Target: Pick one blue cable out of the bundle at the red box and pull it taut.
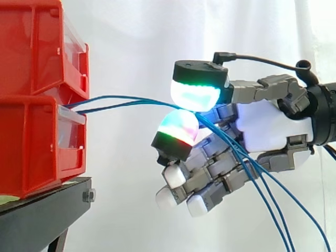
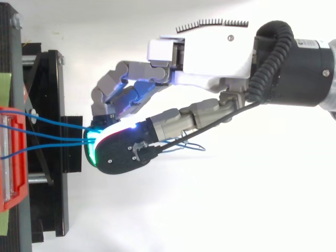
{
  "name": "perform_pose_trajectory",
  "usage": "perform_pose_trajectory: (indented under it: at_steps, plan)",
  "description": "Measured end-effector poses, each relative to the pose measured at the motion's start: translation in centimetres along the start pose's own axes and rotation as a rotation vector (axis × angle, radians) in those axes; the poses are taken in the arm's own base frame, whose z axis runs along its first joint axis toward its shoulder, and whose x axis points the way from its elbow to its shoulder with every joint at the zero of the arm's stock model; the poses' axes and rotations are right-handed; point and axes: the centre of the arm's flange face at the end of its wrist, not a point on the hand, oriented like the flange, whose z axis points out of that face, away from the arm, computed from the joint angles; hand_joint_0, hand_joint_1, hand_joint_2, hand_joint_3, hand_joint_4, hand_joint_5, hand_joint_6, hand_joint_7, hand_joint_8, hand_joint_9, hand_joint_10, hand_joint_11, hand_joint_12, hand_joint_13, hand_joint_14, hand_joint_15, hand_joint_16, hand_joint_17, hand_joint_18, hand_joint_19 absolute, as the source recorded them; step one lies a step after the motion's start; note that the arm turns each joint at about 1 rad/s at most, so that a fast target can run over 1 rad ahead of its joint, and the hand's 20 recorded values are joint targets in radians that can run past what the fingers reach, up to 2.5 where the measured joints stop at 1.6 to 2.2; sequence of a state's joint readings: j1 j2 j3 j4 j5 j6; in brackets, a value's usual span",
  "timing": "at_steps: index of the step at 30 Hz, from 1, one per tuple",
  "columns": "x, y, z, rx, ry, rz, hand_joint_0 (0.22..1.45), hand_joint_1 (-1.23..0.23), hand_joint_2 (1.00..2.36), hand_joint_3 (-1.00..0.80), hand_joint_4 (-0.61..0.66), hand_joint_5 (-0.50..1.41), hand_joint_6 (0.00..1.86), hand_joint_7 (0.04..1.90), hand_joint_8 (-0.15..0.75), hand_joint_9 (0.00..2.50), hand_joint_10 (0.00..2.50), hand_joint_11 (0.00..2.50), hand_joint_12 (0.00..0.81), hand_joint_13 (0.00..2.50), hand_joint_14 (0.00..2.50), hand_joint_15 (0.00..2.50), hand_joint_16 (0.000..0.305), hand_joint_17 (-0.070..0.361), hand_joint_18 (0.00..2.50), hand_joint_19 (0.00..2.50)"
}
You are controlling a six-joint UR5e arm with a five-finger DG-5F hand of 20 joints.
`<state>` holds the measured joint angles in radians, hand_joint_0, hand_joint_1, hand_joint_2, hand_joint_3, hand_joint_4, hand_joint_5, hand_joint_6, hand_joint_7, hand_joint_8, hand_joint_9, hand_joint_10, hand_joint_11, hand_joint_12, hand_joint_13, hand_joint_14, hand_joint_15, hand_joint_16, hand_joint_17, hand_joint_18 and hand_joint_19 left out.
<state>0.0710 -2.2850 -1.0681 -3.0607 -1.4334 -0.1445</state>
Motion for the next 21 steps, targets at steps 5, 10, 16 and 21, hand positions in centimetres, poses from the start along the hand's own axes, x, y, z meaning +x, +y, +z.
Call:
perform_pose_trajectory:
  at_steps: [5, 10, 16, 21]
  plan:
    - [-0.3, 0.4, 0.1, -0.01, -0.006, -0.017, 0.64, -0.77, 1.02, -0.14, 0.33, -0.17, 0.84, 0.95, 0.389, 0.86, 0.01, 0.67, 0.37, 0.52, 0.01, 0.24, 0.053, 0.118, 0.56, 0.32]
    - [-0.6, 0.5, 0.1, -0.012, -0.011, -0.03, 0.65, -0.78, 1.02, -0.15, 0.33, -0.17, 0.84, 0.95, 0.396, 0.87, 0.01, 0.68, 0.368, 0.52, 0.01, 0.24, 0.052, 0.117, 0.56, 0.31]
    - [-1.2, 0.5, 0.1, -0.014, -0.019, -0.042, 0.65, -0.79, 1.02, -0.18, 0.31, -0.18, 0.85, 0.92, 0.393, 0.86, 0.02, 0.7, 0.36, 0.51, 0.01, 0.24, 0.051, 0.115, 0.54, 0.33]
    - [-1.4, 0.5, 0.2, -0.018, -0.022, -0.046, 0.65, -0.78, 1.02, -0.2, 0.31, -0.18, 0.85, 0.91, 0.392, 0.87, 0.02, 0.73, 0.358, 0.51, 0.01, 0.24, 0.051, 0.115, 0.54, 0.33]
